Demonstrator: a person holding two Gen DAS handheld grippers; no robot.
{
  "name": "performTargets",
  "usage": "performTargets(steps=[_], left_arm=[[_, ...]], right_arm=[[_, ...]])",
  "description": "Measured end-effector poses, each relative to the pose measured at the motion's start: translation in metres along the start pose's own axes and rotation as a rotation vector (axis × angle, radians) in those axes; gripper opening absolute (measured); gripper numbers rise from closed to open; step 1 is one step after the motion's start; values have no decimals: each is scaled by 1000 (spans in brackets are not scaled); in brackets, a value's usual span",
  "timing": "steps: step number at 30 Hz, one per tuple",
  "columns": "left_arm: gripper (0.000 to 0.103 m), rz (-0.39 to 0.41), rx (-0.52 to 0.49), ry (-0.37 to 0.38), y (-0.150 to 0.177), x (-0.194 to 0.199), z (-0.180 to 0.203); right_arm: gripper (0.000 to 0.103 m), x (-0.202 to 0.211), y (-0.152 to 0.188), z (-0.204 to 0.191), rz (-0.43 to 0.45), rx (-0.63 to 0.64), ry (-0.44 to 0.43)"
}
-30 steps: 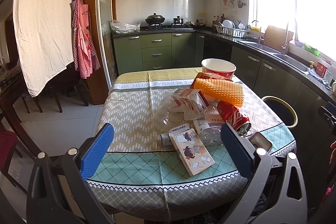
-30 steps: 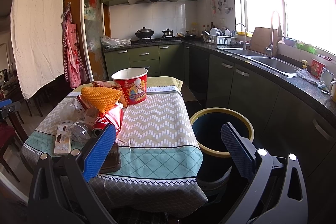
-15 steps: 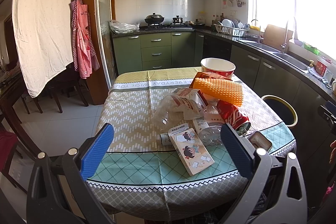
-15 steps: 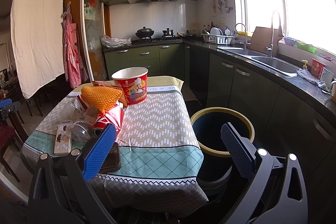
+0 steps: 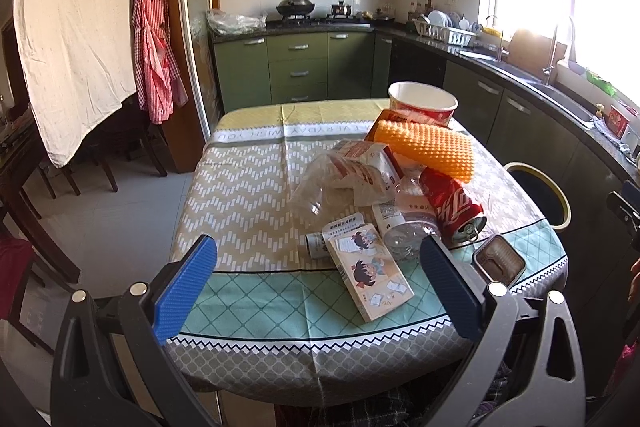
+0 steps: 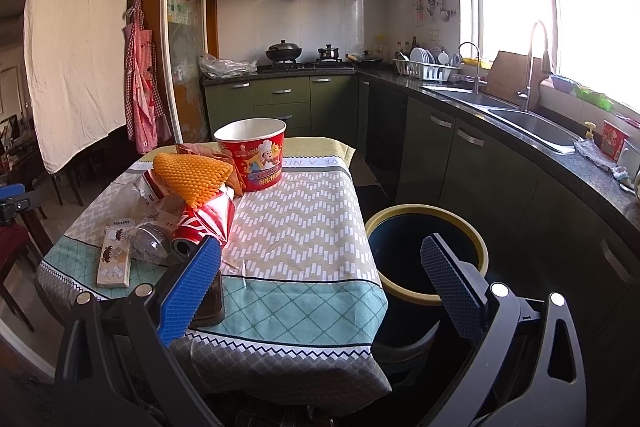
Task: Collect trash
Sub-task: 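Grasp the paper popcorn bucket rim with right gripper while left grasps the cartoon box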
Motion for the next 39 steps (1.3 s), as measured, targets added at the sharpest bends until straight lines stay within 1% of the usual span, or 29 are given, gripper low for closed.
performTargets(steps=[4,8,9,10,11,12,13,15,16,20,22,24,28,31,37,38,39], left_arm=[[97,-146,26,7,-6,-30,-4],[97,-295,92,57,-8,-63,-3],[97,-329,113,71,-7,-72,-2],[97,-365,133,78,-6,-79,0],[97,-398,154,79,-3,-86,3],[97,-425,176,73,-1,-93,5],[97,-448,196,65,2,-98,8],[97,-486,216,32,5,-106,15],[97,-499,218,17,6,-109,19],[97,-547,230,-49,7,-117,34],[97,-571,243,-97,8,-121,39],[97,-597,253,-124,9,-126,43],[97,-625,258,-184,11,-134,54],[97,-652,278,-219,13,-140,58],[96,-674,326,-244,12,-155,59],[94,-684,333,-238,13,-158,59],[89,-693,337,-227,14,-163,58]], right_arm=[[99,-24,-32,-1,-61,49,-55],[98,-62,-67,-11,-155,98,-107],[94,-72,-75,-16,-176,112,-121],[84,-81,-84,-21,-193,120,-134],[78,-90,-92,-25,-210,128,-143],[66,-99,-99,-29,-229,130,-151],[59,-109,-105,-32,-254,131,-165],[58,-129,-118,-41,-298,137,-205],[58,-138,-124,-44,-308,143,-218],[58,-170,-147,-58,-325,182,-223],[58,-187,-157,-62,-340,193,-231],[58,-202,-165,-67,-350,201,-239],[58,-231,-178,-70,-369,210,-259],[58,-249,-187,-69,-378,218,-256],[58,-281,-203,-65,-402,255,-246],[58,-285,-205,-64,-406,260,-245],[58,-288,-205,-63,-410,264,-244]])
Point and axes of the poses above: each gripper's, at about its wrist camera, not at the fingertips, and x roughly against the way its jaws point, z to its right, y to its underside, the point moved 4 cm from there along -x, roughly the way its jaws point, and after that the axes turned 7 degrees about -z, right-handed, at the moved point
